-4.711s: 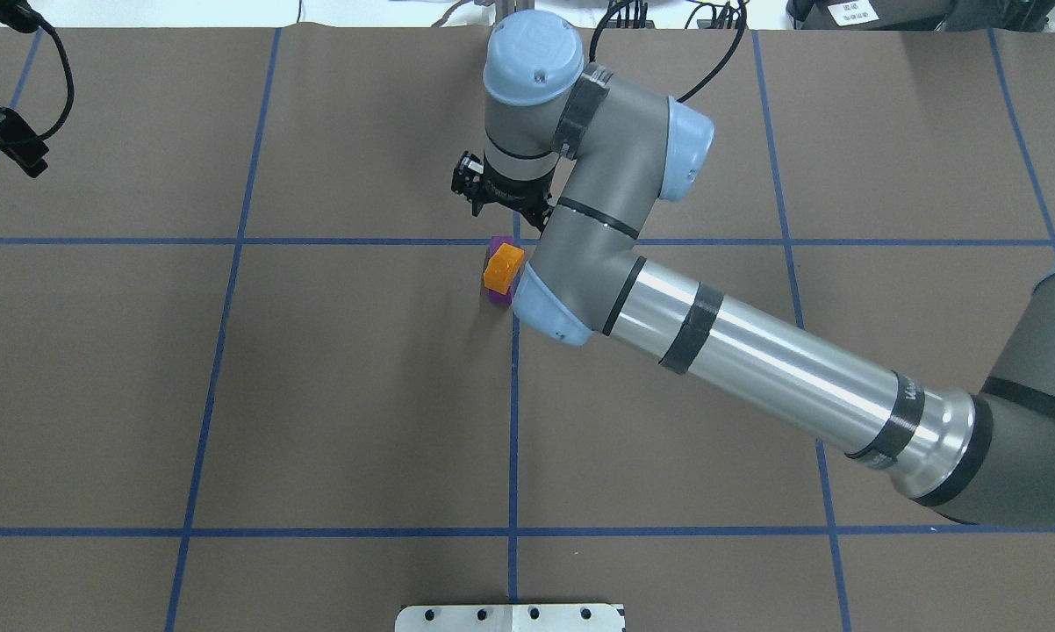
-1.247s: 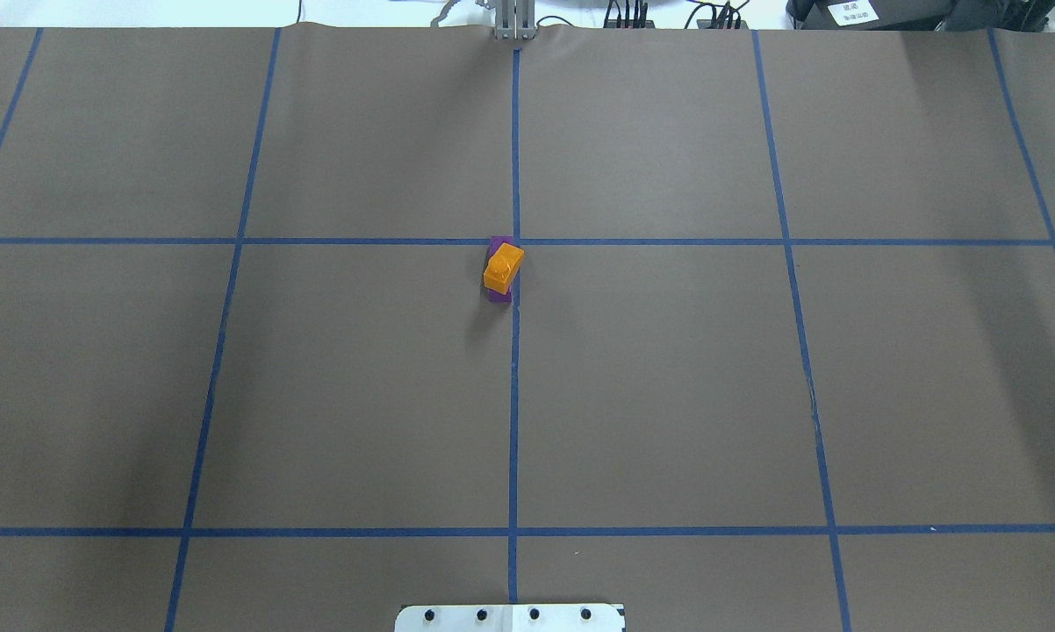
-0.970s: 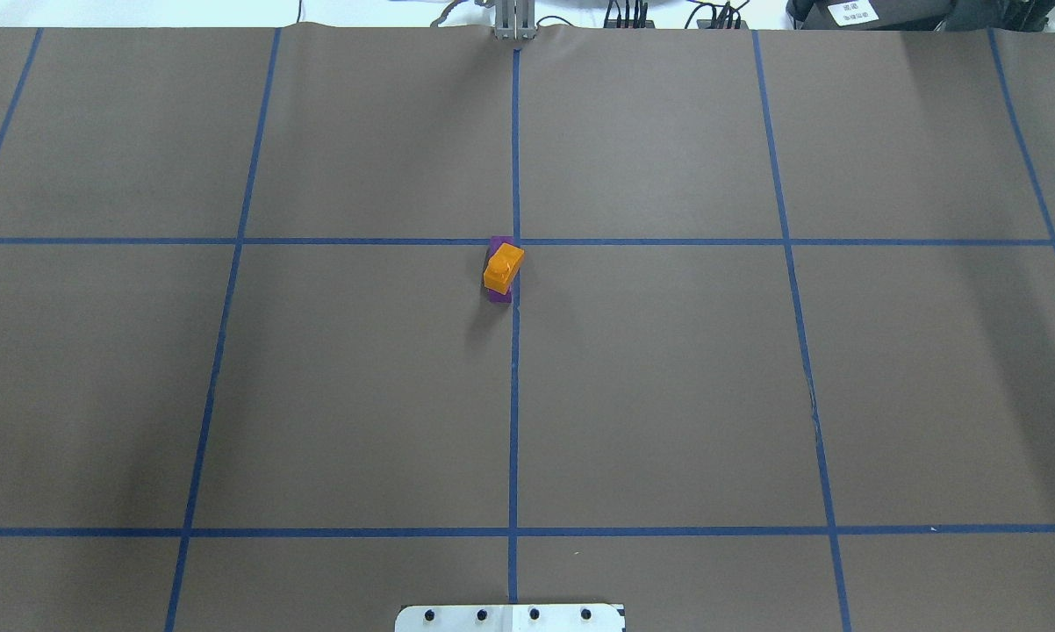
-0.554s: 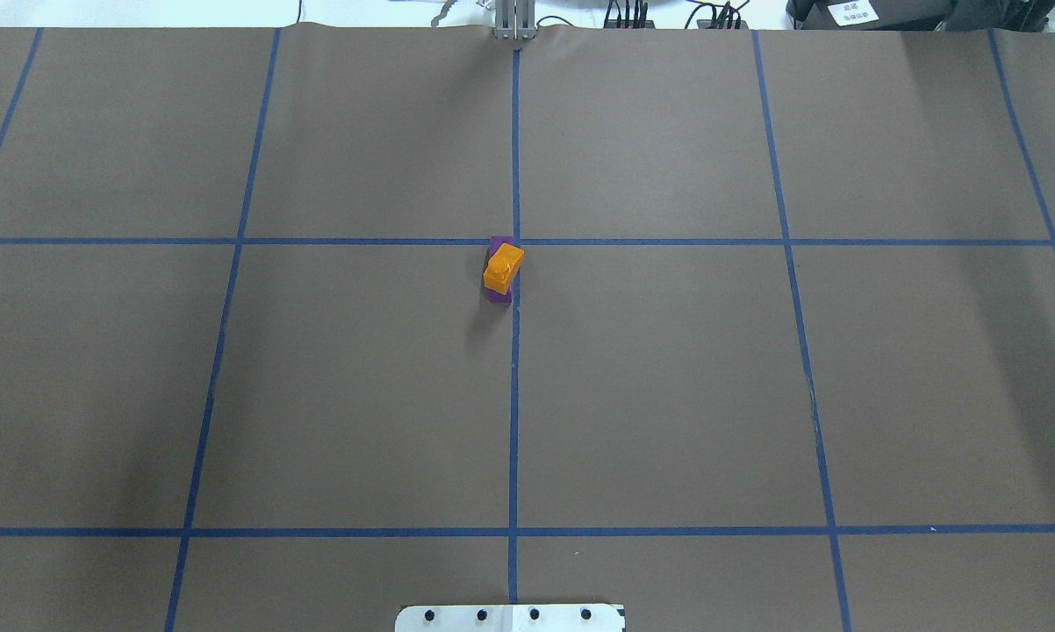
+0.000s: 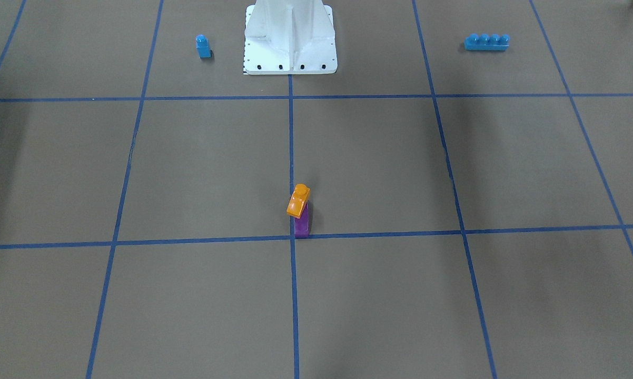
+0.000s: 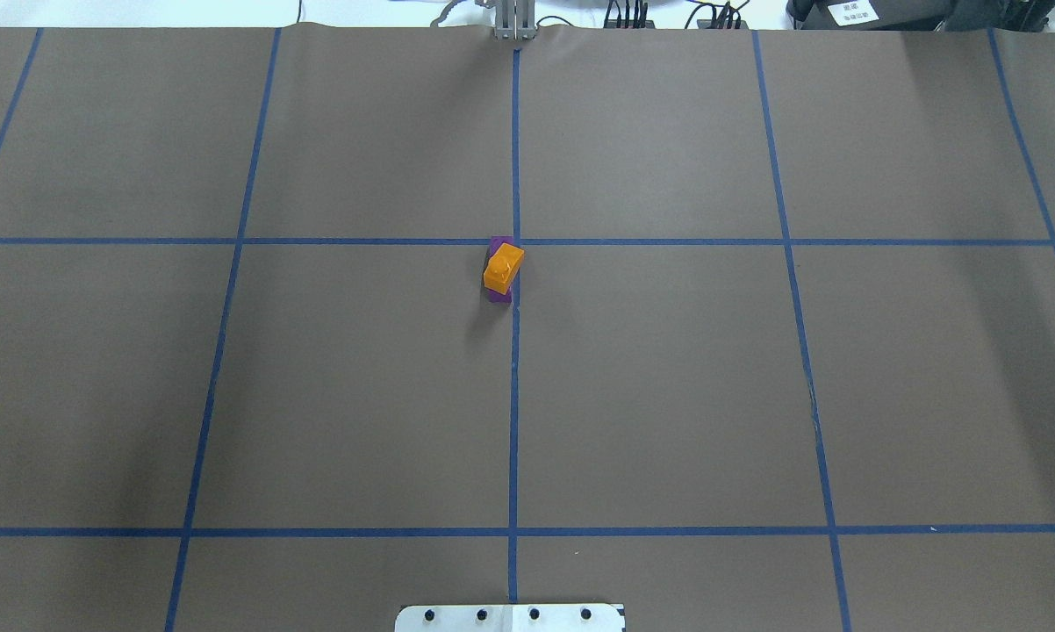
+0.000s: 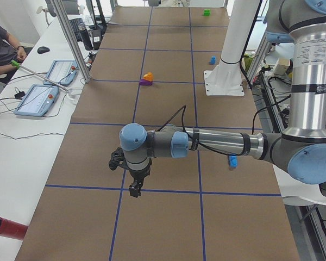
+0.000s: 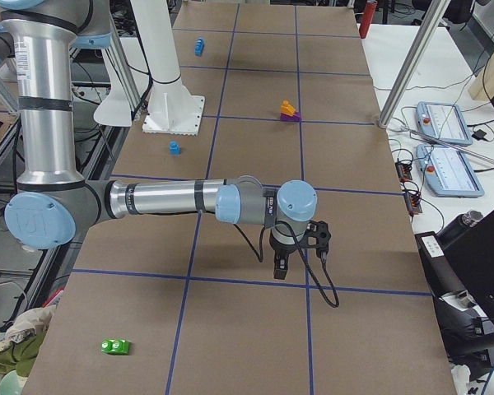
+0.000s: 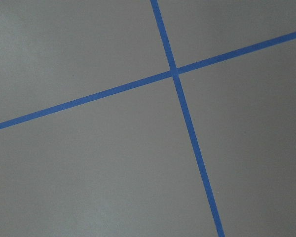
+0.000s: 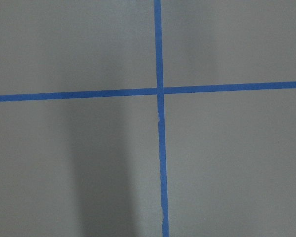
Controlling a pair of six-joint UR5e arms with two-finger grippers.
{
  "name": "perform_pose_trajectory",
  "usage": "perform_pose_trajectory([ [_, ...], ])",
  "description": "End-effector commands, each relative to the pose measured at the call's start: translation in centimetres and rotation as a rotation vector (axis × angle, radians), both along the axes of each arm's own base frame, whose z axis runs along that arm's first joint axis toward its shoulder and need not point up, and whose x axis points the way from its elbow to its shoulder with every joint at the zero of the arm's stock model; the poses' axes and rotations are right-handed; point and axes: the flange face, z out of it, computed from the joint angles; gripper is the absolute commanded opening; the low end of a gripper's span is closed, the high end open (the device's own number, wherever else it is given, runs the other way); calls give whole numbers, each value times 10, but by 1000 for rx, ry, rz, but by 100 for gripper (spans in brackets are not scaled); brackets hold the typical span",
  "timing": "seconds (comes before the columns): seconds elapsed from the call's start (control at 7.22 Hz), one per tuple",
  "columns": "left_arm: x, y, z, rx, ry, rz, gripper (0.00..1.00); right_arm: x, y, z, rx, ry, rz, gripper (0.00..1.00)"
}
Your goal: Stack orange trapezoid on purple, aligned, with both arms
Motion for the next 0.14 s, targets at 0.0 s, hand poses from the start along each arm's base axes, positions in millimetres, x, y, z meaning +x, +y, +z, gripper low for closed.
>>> perform_pose_trajectory([
  [0.0,0,0,0,2,0,0,100,0,0,0,-1,-1,0,100],
])
